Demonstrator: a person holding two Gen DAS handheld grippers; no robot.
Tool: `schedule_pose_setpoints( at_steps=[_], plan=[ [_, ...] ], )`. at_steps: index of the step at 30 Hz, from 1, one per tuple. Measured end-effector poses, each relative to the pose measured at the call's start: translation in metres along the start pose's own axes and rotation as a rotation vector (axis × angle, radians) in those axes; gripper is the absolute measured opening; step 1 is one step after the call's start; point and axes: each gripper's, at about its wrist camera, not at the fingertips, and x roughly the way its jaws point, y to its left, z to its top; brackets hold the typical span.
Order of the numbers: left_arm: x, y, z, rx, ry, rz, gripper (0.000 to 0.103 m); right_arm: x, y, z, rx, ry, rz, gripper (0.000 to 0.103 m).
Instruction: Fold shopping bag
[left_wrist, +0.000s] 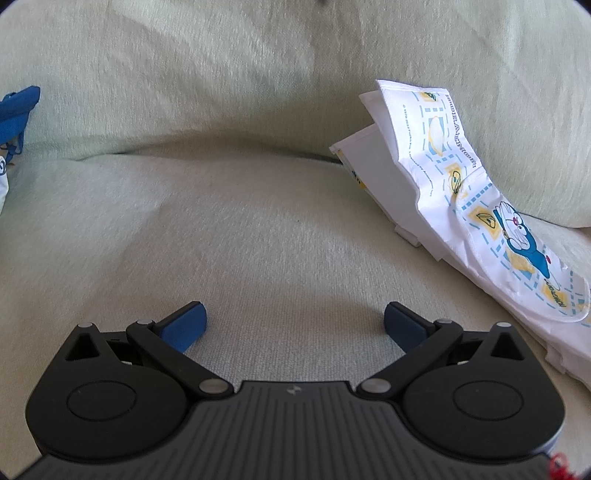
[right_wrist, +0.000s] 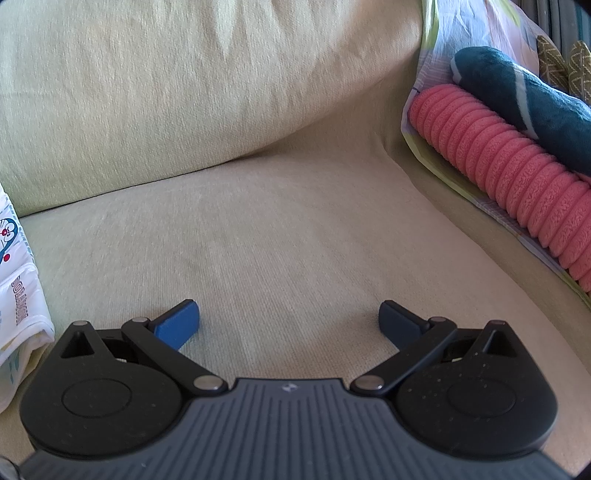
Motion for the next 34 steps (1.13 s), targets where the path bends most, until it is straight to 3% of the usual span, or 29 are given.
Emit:
schedule_pose_setpoints(
  at_steps=[7, 9, 13, 16, 18, 19, 24, 29, 34],
  plan=[
    [-0.036, 0.006, -0.014, -0.143, 0.115, 0.115, 0.103, -0.041, -0.001, -0.018, 0.018, 0.063, 0.004, 0.103],
    [-0.063, 0.001, -0.024, -0.142, 0.134, 0.127, 0.103, -0.065, 0.000, -0.028, 0.030, 0.070, 0.013, 0.103],
    [-0.118, -0.019, -0.042, -0.064, 0.156, 0.142, 0.103, -0.148, 0.014, -0.057, 0.000, -0.028, 0.048, 0.103],
    [-0.160, -0.032, -0.057, -0.036, 0.153, 0.101, 0.103, -0.201, 0.025, -0.074, -0.029, -0.088, 0.089, 0.103],
    [-0.189, -0.034, -0.066, -0.062, 0.155, 0.032, 0.103, -0.231, 0.031, -0.086, -0.034, -0.118, 0.118, 0.103],
    [-0.210, -0.032, -0.073, -0.097, 0.143, -0.007, 0.103, -0.241, 0.033, -0.089, -0.040, -0.126, 0.127, 0.103],
    [-0.260, -0.023, -0.081, -0.133, 0.073, -0.008, 0.103, -0.297, 0.043, -0.108, -0.101, -0.191, 0.154, 0.103],
    [-0.297, -0.015, -0.086, -0.083, -0.007, 0.101, 0.103, -0.333, 0.051, -0.110, -0.147, -0.252, 0.193, 0.103],
    [-0.326, -0.010, -0.095, -0.084, -0.093, 0.142, 0.103, -0.350, 0.058, -0.112, -0.172, -0.280, 0.215, 0.103]
  ],
)
